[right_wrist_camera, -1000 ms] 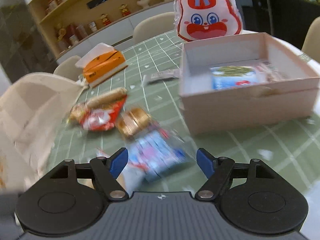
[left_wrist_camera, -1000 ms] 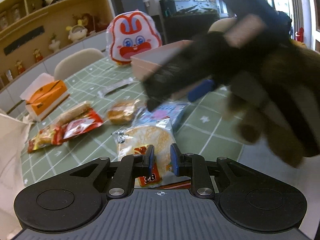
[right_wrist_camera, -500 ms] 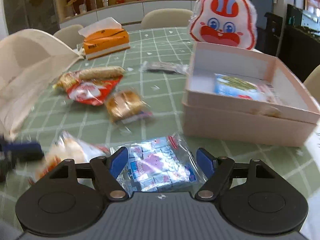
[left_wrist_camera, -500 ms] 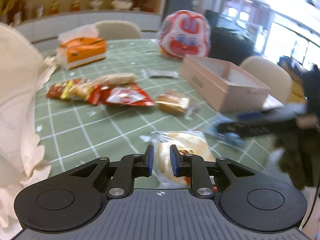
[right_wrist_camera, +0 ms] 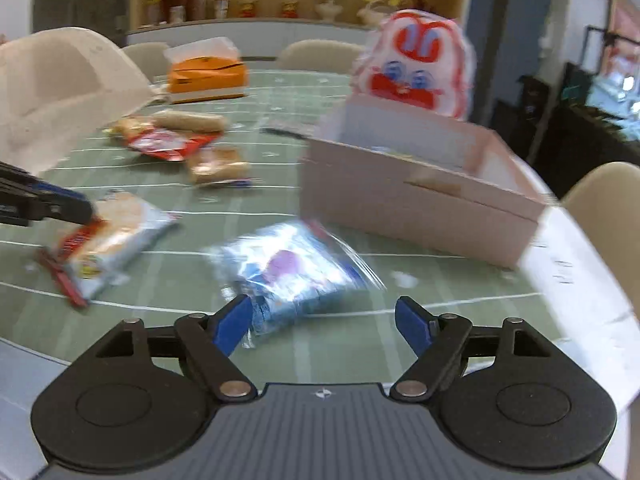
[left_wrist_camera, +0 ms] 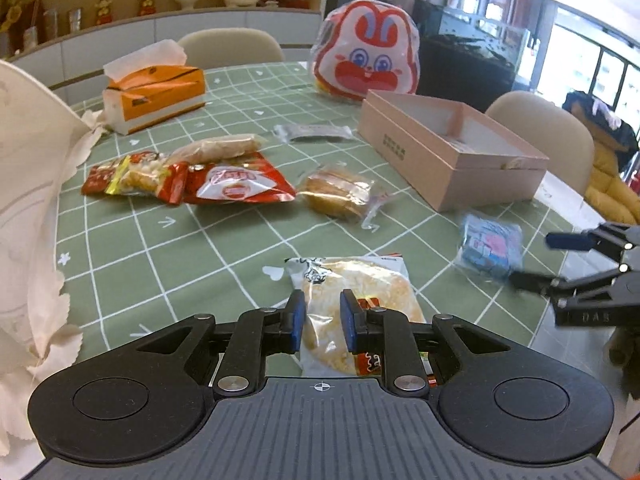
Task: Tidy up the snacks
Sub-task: 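Close the left tool on the round rice cracker bag while the right tool reaches the pink candy bag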
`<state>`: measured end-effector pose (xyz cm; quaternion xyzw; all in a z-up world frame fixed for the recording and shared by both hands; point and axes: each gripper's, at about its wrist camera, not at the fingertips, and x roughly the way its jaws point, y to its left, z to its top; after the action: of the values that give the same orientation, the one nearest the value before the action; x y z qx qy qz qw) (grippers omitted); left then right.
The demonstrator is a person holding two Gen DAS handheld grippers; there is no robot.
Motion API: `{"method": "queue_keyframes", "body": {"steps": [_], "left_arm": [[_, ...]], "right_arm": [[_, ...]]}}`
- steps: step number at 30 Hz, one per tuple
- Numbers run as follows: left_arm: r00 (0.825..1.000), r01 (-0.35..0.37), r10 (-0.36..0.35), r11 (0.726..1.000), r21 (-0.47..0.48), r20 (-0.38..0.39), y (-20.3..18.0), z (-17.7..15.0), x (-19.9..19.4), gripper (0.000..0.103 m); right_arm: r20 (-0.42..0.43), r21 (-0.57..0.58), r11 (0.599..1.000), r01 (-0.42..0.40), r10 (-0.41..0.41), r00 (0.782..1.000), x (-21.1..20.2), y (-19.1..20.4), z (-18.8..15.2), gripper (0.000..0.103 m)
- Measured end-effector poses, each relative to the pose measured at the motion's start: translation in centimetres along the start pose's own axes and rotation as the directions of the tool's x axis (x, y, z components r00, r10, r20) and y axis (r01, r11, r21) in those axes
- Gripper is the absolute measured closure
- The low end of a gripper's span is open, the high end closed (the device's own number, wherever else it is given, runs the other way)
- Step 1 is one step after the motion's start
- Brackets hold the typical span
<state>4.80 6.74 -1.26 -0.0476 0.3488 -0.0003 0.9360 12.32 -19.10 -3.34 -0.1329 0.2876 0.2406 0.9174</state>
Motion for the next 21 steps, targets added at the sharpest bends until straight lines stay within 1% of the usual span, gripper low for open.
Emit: {"method": "queue_keyframes", "body": {"steps": [2, 5, 7, 8, 11, 14, 16, 20, 21], "left_arm": [[1.000, -0.011, 0.011, 1.000, 0.009, -0.001, -0.3, 0.1, 0.1, 0.080], [0.999, -0.037, 0.037, 0.999, 0.021, 0.010, -0.7, 0.4, 0.0, 0.080], [0.997, -0.062, 0.060, 0.997, 0.052, 0.038, -1.6, 0.5, -0.6, 0.080], [0.997, -0.060, 0.057, 0.996, 0.070, 0.043, -2.1, 0.5, -0.8, 0.080], [0.999, -0.035, 0.034, 0.991, 0.128, 0.009, -3.8, 0.7, -0.6, 0.079], [0.997, -0.058, 0.068, 0.974, 0.217, -0.040, -6.0, 0.1, 0.5, 0.078], [0.995, -0.082, 0.092, 0.962, 0.259, -0.026, -7.0, 0.0, 0.8, 0.081], [0.996, -0.065, 0.078, 0.966, 0.251, -0.043, -7.7, 0.3, 1.2, 0.082], [0.997, -0.041, 0.056, 0.968, 0.249, -0.054, -7.9, 0.4, 1.3, 0.081]], "right_arm": [[0.006, 0.039, 0.998, 0.042, -0.042, 0.999, -0.1, -1.3, -0.4, 0.024], [-0.010, 0.115, 0.993, 0.005, -0.004, 1.000, 0.2, -3.1, -1.1, 0.024], [-0.006, 0.157, 0.987, -0.017, 0.018, 1.000, 0.1, -3.9, -1.4, 0.024], [-0.008, 0.177, 0.984, -0.024, 0.026, 1.000, 0.2, -4.2, -1.5, 0.023], [-0.012, 0.215, 0.975, -0.048, 0.051, 0.999, 0.4, -4.9, -1.7, 0.022], [-0.005, 0.224, 0.973, -0.059, 0.062, 0.998, 0.3, -4.9, -1.8, 0.021], [-0.002, 0.229, 0.971, -0.067, 0.069, 0.998, 0.3, -4.9, -1.9, 0.021], [0.004, 0.238, 0.967, -0.086, 0.088, 0.996, 0.3, -5.1, -1.9, 0.018], [0.005, 0.239, 0.967, -0.090, 0.091, 0.996, 0.3, -5.1, -1.9, 0.017]]}}
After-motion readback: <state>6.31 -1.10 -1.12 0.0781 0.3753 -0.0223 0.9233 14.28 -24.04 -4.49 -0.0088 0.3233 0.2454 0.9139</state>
